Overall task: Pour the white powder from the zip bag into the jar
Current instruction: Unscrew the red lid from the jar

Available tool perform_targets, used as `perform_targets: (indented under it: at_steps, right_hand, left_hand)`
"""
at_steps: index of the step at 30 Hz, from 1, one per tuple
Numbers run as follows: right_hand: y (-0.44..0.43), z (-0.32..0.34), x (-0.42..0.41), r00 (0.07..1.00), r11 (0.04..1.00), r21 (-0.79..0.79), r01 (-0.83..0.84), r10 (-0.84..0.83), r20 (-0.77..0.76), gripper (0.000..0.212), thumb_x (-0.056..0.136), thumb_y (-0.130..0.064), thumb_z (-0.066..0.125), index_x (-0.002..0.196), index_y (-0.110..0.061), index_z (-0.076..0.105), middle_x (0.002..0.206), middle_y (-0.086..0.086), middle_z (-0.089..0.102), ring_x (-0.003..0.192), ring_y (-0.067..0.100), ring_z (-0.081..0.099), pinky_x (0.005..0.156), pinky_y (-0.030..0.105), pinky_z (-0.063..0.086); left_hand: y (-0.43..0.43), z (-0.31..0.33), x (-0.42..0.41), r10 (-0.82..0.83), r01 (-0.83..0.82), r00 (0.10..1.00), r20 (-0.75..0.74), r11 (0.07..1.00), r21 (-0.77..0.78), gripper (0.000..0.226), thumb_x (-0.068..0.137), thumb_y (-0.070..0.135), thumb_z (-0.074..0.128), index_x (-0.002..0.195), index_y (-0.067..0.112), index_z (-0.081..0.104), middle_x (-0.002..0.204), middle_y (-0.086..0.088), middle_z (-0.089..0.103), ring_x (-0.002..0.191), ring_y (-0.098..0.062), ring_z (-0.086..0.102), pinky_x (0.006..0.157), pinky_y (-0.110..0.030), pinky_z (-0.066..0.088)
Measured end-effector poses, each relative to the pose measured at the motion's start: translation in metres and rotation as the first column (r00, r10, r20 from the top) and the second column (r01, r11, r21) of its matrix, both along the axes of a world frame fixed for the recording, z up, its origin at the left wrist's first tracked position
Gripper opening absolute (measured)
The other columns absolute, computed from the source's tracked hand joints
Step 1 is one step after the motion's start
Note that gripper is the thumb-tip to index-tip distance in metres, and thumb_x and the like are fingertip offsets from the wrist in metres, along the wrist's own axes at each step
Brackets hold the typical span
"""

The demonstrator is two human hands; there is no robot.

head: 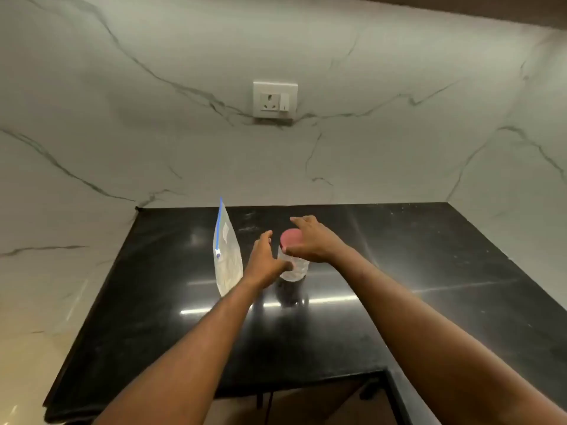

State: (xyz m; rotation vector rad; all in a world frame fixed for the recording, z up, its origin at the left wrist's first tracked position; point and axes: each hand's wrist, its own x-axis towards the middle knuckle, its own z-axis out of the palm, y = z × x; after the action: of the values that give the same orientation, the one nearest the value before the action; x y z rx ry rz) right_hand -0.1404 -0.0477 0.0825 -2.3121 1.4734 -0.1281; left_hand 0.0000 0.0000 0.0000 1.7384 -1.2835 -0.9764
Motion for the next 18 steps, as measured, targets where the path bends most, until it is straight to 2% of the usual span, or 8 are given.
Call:
perform_targets:
  at_steps: [3,4,6,7,9,11,15,18]
  right_hand:
    - [-0.02,-0.012,0.016,0.994,0.998,-0.007,0.058,-0.058,-0.093,0.078,0.089,-0.064,0.062,0.152,-0.022,0.044,0.154,0.013,0.046,0.13,0.033,0.055,0.105,0.047,0.051]
    - [-0.022,-0.014,0.02,0.99,0.998,-0.003,0.063,-0.062,-0.124,0.073,0.088,-0.066,0.06,0.146,-0.022,0.05,0.145,0.011,0.054,0.118,0.029,0.059,0.097,0.043,0.054]
    - [-0.027,-0.021,0.025,0.986,0.997,-0.014,0.075,-0.076,-0.151,0.069,0.085,-0.067,0.061,0.137,-0.023,0.054,0.128,0.006,0.064,0.101,0.021,0.06,0.083,0.035,0.053]
    - [-0.03,-0.025,0.027,0.984,0.996,-0.042,0.08,-0.086,-0.159,0.068,0.084,-0.068,0.061,0.135,-0.023,0.055,0.123,0.004,0.065,0.098,0.021,0.061,0.081,0.035,0.054]
    - [-0.032,-0.026,0.03,0.971,0.992,-0.098,0.078,-0.098,-0.217,0.069,0.082,-0.07,0.06,0.132,-0.022,0.057,0.117,0.005,0.066,0.099,0.024,0.064,0.081,0.037,0.055]
    - [-0.033,-0.029,0.033,0.958,0.99,-0.13,0.061,-0.095,-0.271,0.069,0.081,-0.07,0.063,0.129,-0.02,0.058,0.114,0.005,0.066,0.099,0.025,0.066,0.078,0.037,0.054]
    - [-0.044,-0.025,0.033,0.96,0.998,-0.063,0.023,-0.039,-0.278,0.066,0.073,-0.062,0.076,0.124,-0.022,0.06,0.11,0.001,0.068,0.095,0.02,0.065,0.077,0.035,0.058]
    - [-0.051,-0.025,0.034,0.962,1.0,-0.005,-0.007,0.005,-0.274,0.064,0.07,-0.054,0.082,0.122,-0.023,0.063,0.108,-0.001,0.067,0.092,0.018,0.063,0.071,0.03,0.052]
  left_hand:
    - [-0.018,-0.025,-0.003,-0.073,0.071,0.996,0.046,0.997,0.04,0.121,0.079,0.032,0.091,0.166,0.024,0.008,0.173,-0.007,0.019,0.157,-0.033,0.026,0.122,-0.054,0.032]
    - [-0.022,-0.036,-0.006,-0.099,0.097,0.994,0.052,0.995,0.032,0.125,0.077,0.037,0.092,0.167,0.024,0.007,0.173,-0.007,0.019,0.157,-0.032,0.026,0.123,-0.051,0.032]
    - [-0.03,-0.051,-0.01,-0.09,0.091,0.995,0.032,0.995,-0.038,0.126,0.072,0.049,0.093,0.166,0.023,0.012,0.169,-0.004,0.029,0.153,-0.026,0.034,0.12,-0.036,0.036]
    - [-0.035,-0.057,-0.01,-0.084,0.086,0.996,0.026,0.994,-0.064,0.123,0.069,0.059,0.09,0.164,0.023,0.019,0.163,-0.001,0.039,0.147,-0.022,0.043,0.114,-0.025,0.039]
    - [-0.039,-0.065,-0.01,-0.072,0.075,0.997,0.031,0.993,-0.095,0.115,0.063,0.076,0.08,0.155,0.028,0.032,0.139,0.012,0.055,0.124,-0.011,0.059,0.091,-0.006,0.039]
    - [-0.042,-0.072,-0.009,-0.06,0.067,0.997,0.057,0.991,-0.117,0.105,0.061,0.08,0.078,0.147,0.035,0.038,0.123,0.022,0.055,0.105,-0.002,0.059,0.073,-0.003,0.035]
    - [-0.047,-0.079,-0.003,-0.077,0.094,0.985,0.155,0.989,-0.111,0.094,0.062,0.081,0.074,0.142,0.044,0.04,0.117,0.029,0.054,0.1,0.002,0.057,0.072,-0.003,0.032]
    - [-0.049,-0.08,-0.003,-0.087,0.107,0.976,0.198,0.99,-0.091,0.092,0.065,0.086,0.066,0.144,0.046,0.042,0.119,0.031,0.055,0.105,0.005,0.058,0.075,0.0,0.027]
